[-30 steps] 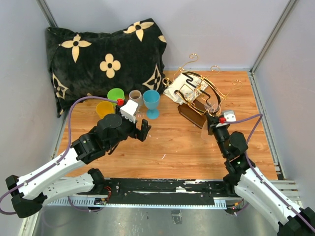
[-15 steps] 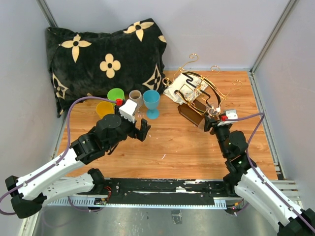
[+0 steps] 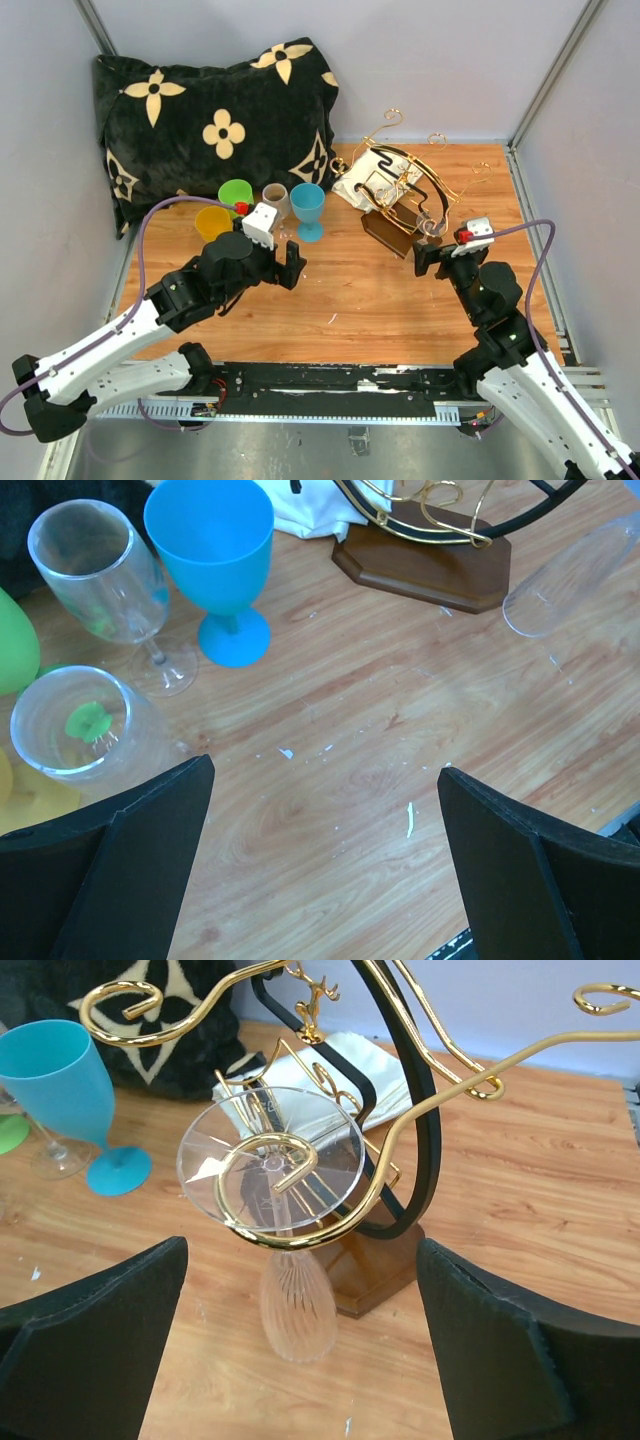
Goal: Place the wine glass upside down on the wine glass rack
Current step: Turn the wine glass upside down at the wine rack, then move the wine rack to the center of the board.
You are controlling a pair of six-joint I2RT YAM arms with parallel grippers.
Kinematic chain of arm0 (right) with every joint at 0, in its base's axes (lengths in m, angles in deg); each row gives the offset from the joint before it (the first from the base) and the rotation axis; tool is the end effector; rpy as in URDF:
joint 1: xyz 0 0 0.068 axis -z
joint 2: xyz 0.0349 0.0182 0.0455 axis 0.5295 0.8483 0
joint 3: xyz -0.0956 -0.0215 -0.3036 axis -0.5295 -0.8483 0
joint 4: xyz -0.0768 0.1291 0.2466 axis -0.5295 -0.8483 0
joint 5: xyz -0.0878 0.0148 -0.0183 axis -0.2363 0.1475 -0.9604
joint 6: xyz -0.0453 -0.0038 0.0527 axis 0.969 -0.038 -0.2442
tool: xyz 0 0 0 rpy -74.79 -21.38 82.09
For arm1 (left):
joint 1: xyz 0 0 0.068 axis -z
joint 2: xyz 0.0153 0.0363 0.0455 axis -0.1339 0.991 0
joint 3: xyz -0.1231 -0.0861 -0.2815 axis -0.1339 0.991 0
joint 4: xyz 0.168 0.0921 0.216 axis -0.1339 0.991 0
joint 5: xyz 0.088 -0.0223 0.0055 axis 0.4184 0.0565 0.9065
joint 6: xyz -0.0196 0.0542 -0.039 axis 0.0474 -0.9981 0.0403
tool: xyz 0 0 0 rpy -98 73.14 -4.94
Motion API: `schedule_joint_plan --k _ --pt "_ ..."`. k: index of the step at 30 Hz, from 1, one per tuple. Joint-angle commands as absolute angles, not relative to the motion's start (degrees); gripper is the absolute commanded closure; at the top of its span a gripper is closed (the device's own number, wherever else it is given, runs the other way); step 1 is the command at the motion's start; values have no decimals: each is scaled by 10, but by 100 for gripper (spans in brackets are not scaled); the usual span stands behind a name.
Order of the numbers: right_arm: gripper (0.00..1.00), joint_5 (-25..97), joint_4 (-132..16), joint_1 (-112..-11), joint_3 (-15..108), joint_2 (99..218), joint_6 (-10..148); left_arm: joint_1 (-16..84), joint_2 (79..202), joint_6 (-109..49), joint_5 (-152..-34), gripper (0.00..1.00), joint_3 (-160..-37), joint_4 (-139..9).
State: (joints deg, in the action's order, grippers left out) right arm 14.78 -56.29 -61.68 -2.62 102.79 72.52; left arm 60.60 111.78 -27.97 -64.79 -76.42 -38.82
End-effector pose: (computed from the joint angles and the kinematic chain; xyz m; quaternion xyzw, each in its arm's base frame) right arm 0.1296 0.0582 0.3167 -0.0719 0.6906 0.1224 0.7092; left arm 0.1343 -0.1460 0.3680 0.1831 0.7994 -0.1856 0.5412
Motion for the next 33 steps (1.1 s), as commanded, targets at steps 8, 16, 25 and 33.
schedule_joint_plan --k 8,16,25,33 --pt "1 202 -903 -610 131 1012 659 607 1151 -211 -659 0 -833 -283" --pt "1 279 -1003 -611 230 1046 684 607 1134 -96 -623 0 -828 -244" --pt "2 321 -952 -611 254 1043 716 607 1126 -149 -624 0 -800 -317" --pt "1 355 -898 -668 274 1105 702 606 1153 -175 -570 0 -814 -322"
